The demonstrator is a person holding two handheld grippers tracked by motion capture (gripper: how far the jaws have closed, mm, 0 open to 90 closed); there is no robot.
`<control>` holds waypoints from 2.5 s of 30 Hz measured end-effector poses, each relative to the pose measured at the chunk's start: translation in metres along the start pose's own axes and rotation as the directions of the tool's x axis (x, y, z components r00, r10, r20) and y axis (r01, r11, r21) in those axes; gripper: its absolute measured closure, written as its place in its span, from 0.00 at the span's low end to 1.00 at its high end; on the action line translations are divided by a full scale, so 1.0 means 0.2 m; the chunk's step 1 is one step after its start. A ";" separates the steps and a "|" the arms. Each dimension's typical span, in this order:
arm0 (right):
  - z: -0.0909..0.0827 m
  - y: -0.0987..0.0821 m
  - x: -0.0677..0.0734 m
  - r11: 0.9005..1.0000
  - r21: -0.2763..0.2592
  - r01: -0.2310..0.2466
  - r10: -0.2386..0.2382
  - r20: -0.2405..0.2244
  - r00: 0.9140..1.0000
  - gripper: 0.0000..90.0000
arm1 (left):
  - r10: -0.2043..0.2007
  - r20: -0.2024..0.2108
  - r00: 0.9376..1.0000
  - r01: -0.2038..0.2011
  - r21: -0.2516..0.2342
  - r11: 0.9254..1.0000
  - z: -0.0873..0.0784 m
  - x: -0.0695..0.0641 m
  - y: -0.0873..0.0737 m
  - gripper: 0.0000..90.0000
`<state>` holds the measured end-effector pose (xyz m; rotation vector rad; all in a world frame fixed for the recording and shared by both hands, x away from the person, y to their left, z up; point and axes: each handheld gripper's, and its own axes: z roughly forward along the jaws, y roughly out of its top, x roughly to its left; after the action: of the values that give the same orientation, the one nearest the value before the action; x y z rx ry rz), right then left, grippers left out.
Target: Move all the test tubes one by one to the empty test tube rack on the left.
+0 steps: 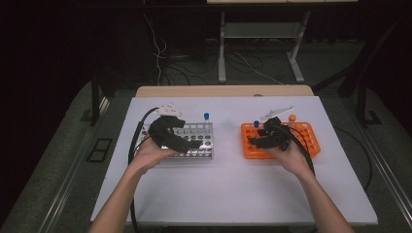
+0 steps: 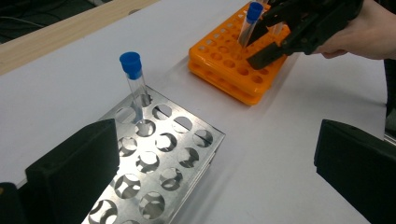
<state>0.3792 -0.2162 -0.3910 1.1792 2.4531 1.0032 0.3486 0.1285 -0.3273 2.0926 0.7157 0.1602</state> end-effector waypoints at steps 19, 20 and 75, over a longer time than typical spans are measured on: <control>0.04 0.01 -0.01 1.000 -0.005 0.015 -0.014 0.093 0.996 0.85 | 0.015 0.032 0.999 -0.015 0.010 1.000 0.01 -0.05 -0.03 0.00; 0.04 0.01 -0.01 1.000 -0.007 0.019 -0.019 0.094 0.995 0.85 | 0.015 0.033 0.999 -0.016 0.009 1.000 0.01 -0.05 -0.03 0.00; -0.11 0.26 0.60 0.936 0.013 0.351 -0.330 -0.306 0.893 0.85 | 0.208 0.227 0.951 -0.234 0.093 0.968 0.05 -0.20 0.22 0.43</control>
<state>0.3227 -0.1132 -0.3311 0.6067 2.8158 1.0609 0.3383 0.0800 -0.2921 2.2595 0.3663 0.0127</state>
